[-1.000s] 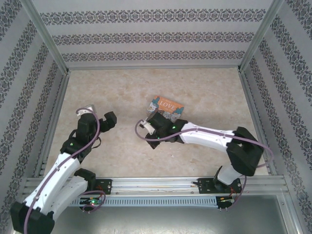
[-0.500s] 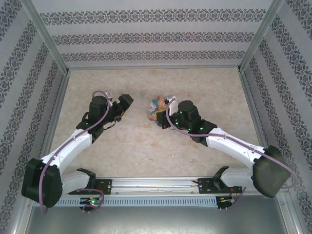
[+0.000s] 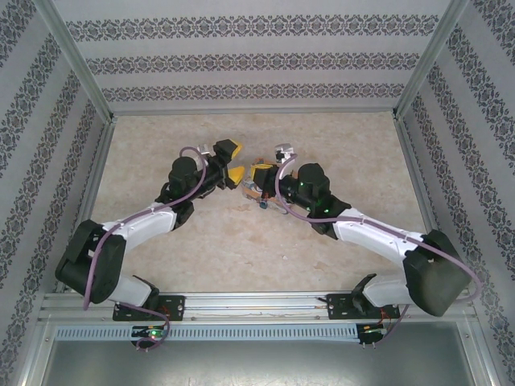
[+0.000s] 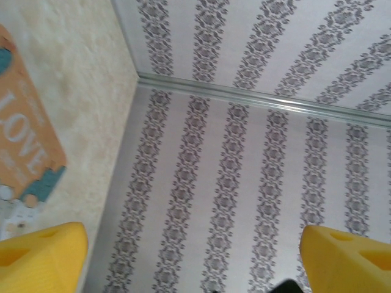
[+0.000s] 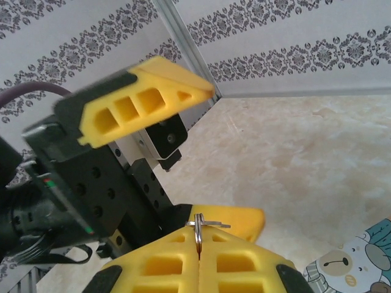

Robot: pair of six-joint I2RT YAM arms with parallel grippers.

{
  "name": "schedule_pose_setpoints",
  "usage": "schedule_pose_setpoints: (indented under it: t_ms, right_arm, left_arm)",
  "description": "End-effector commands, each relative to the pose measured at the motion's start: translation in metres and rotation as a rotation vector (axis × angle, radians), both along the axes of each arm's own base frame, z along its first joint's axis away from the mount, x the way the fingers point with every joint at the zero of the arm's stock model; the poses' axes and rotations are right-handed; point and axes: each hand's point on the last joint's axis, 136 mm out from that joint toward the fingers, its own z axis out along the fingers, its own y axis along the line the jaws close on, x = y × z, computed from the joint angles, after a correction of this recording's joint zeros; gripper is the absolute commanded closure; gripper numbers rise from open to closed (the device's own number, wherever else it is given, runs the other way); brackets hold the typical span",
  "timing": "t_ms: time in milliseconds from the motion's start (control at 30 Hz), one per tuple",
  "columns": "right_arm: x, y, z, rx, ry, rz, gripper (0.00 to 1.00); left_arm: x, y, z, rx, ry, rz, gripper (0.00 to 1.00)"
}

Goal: Unlock a padlock with a key

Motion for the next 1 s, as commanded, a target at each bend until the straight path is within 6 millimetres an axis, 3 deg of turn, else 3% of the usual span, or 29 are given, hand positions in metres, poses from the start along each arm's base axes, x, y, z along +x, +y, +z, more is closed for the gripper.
schedule_pose_setpoints:
  t_ms: [0, 233, 600, 967]
  right_arm:
    - [0.012, 0.001, 0.022, 0.063, -0.054, -0.022, 1.0]
    - [0.016, 0.004, 0.01, 0.041, -0.045, -0.021, 1.0]
    - [0.015, 0.001, 0.003, 0.022, -0.04, -0.033, 1.0]
    - [0.008, -0.008, 0.0, 0.023, -0.036, -0.05, 1.0]
  left_arm:
    - [0.0, -0.012, 0.045, -0.159, -0.09, -0.004, 0.11]
    - [-0.009, -0.029, 0.042, -0.171, -0.089, -0.028, 0.17]
    - [-0.011, -0.026, 0.037, -0.129, -0.076, 0.004, 0.31]
    - [-0.008, -0.023, 0.032, -0.101, -0.06, 0.027, 0.58]
